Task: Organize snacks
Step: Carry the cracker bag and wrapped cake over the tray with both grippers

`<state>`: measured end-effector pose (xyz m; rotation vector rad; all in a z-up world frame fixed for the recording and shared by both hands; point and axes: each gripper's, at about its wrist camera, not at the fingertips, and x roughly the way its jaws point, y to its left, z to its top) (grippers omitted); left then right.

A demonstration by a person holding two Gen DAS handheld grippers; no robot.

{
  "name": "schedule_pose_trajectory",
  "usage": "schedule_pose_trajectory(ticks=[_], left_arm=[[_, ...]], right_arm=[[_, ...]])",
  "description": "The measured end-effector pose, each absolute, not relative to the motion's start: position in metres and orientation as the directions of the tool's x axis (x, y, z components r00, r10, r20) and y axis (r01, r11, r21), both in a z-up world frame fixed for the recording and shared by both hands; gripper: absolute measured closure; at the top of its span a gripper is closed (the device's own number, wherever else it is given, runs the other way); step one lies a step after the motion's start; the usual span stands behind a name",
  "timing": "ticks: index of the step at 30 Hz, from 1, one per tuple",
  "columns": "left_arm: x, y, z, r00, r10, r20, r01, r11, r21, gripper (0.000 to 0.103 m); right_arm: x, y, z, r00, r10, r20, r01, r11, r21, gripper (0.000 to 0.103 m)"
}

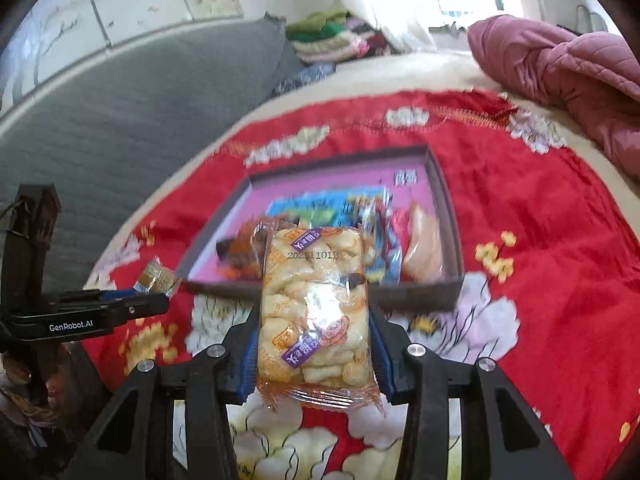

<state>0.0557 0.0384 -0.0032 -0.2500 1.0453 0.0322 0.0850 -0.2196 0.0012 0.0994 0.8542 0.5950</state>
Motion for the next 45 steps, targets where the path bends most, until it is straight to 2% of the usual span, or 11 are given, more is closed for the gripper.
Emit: schedule_pose_trajectory(ticks=[13, 26, 45], left_arm=[[0.101, 0.042, 0.005, 0.546, -0.046, -0.836, -0.175, 0.97, -0.168, 0.062], [0.126, 0.047, -0.019, 0.51, -0.02, -0.86, -0.214, 0.965, -0.149, 0.062], [0.133, 0.048, -0.039, 0.469, -0.019, -0.883, -0.229, 0.963, -0.143, 0.061]], right_arm=[[0.116, -0.222, 0.006, 0.576, 0.494, -0.651, -0.418, 0.863, 0.285, 0.057], [0.144, -0.219, 0.003, 0.586, 0.492, -0.643, -0.416, 0.865, 0.282, 0.057], [0.167, -0.201, -0.027, 0.532, 0.445, -0.72, -0.405, 0.881, 0.245, 0.057]])
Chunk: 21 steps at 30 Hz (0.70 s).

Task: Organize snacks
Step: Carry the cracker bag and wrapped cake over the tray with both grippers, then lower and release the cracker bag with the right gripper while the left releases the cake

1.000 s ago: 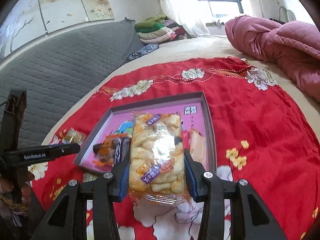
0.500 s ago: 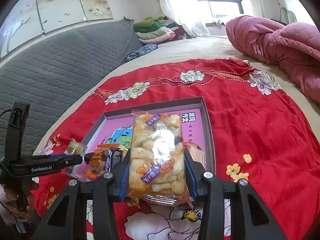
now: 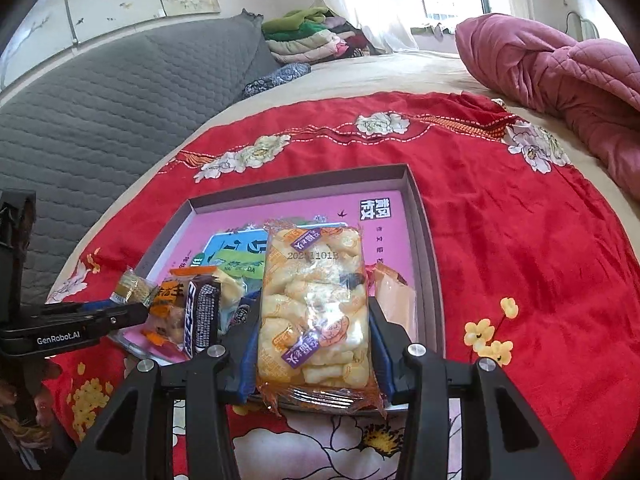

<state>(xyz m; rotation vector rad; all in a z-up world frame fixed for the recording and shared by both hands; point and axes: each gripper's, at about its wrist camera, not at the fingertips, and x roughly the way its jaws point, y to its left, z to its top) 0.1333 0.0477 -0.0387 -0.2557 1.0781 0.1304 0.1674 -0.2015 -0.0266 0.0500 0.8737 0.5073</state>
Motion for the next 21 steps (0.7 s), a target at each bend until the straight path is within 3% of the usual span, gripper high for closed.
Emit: schedule_pose_trajectory(ticks=[6, 9, 21], left_arm=[[0.1334, 0.0508, -0.0406, 0.459, -0.015, -0.889, -0.244, 0.959, -0.142, 0.059], [0.1332, 0.0521, -0.0406, 0.456, -0.012, -0.89, -0.248, 0.958, -0.141, 0.058], [0.1328, 0.0537, -0.0388, 0.455, -0.01, -0.89, -0.25, 0.958, -0.138, 0.056]], right_arm=[[0.1687, -0.2026, -0.0306, 0.532, 0.438, -0.725, -0.391, 0.886, 0.249, 0.056], [0.1676, -0.202, -0.0285, 0.539, 0.441, -0.718, -0.393, 0.885, 0.249, 0.049], [0.1675, -0.2039, -0.0243, 0.551, 0.438, -0.711, -0.38, 0.89, 0.254, 0.043]])
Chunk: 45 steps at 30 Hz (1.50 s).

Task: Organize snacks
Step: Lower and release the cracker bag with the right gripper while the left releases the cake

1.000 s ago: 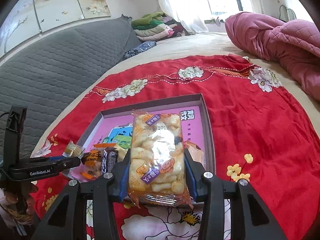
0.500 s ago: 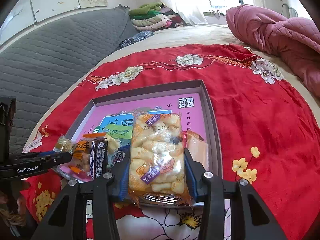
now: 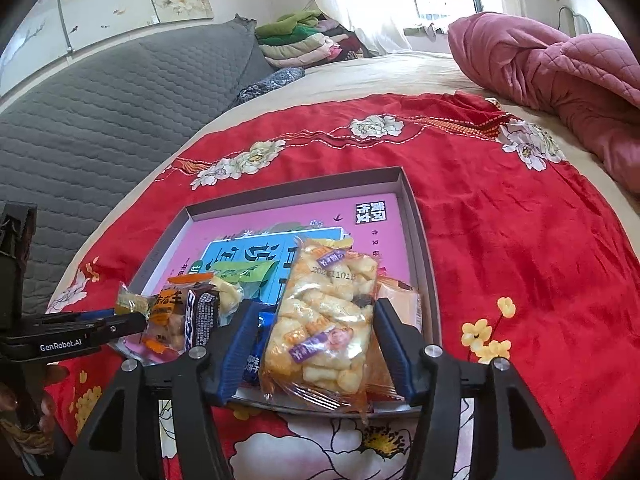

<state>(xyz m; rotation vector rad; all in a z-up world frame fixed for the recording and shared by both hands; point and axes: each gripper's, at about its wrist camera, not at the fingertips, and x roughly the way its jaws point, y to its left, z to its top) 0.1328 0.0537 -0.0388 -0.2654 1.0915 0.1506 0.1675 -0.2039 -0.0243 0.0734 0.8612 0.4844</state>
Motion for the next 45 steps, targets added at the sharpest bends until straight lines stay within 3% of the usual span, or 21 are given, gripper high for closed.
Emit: schedule_pose_trajectory(ticks=[14, 45], left_arm=[[0.133, 0.054, -0.037, 0.458, -0.017, -0.889, -0.246, 0.958, -0.145, 0.052], [0.131, 0.052, -0.033, 0.462, -0.021, -0.887, -0.244, 0.958, -0.149, 0.044]], right_arm=[[0.167, -0.205, -0.024, 0.549, 0.446, -0.707, -0.381, 0.886, 0.263, 0.042], [0.157, -0.177, -0.028, 0.529, 0.478, -0.702, -0.486, 0.848, 0.212, 0.028]])
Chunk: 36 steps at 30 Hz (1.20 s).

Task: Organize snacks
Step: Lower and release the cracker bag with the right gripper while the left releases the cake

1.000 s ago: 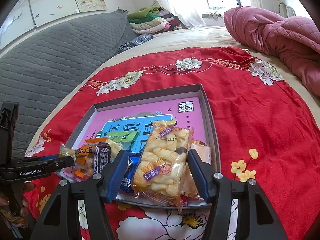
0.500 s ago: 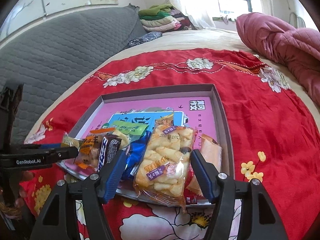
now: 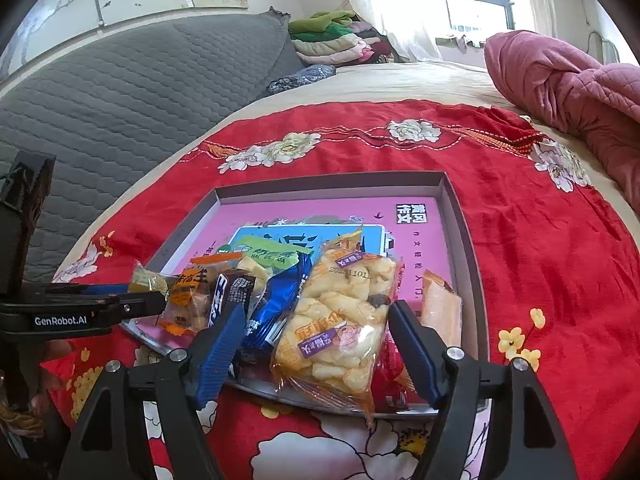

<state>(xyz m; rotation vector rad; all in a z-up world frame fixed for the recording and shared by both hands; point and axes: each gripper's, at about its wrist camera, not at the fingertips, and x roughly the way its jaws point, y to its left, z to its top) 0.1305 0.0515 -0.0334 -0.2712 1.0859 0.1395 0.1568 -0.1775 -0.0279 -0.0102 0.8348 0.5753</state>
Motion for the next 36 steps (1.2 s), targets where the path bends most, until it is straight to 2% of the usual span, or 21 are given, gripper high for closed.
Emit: schedule_pose_trajectory(ticks=[13, 26, 28, 36], left_arm=[[0.126, 0.058, -0.02, 0.493, -0.034, -0.869, -0.243, 0.954, -0.176, 0.043], [0.126, 0.053, -0.016, 0.506, -0.041, -0.862, -0.221, 0.959, -0.175, 0.043], [0.127, 0.05, -0.014, 0.507, -0.042, -0.861, -0.215, 0.961, -0.174, 0.043], [0.127, 0.039, -0.002, 0.526, -0.054, -0.849, -0.187, 0.966, -0.178, 0.043]], right_arm=[[0.16, -0.186, -0.026, 0.532, 0.485, -0.694, -0.448, 0.857, 0.254, 0.027], [0.161, -0.19, -0.016, 0.573, 0.463, -0.676, -0.439, 0.87, 0.224, 0.027], [0.16, -0.189, -0.015, 0.577, 0.461, -0.674, -0.441, 0.871, 0.218, 0.023], [0.156, -0.193, 0.001, 0.618, 0.476, -0.626, -0.449, 0.867, 0.216, 0.018]])
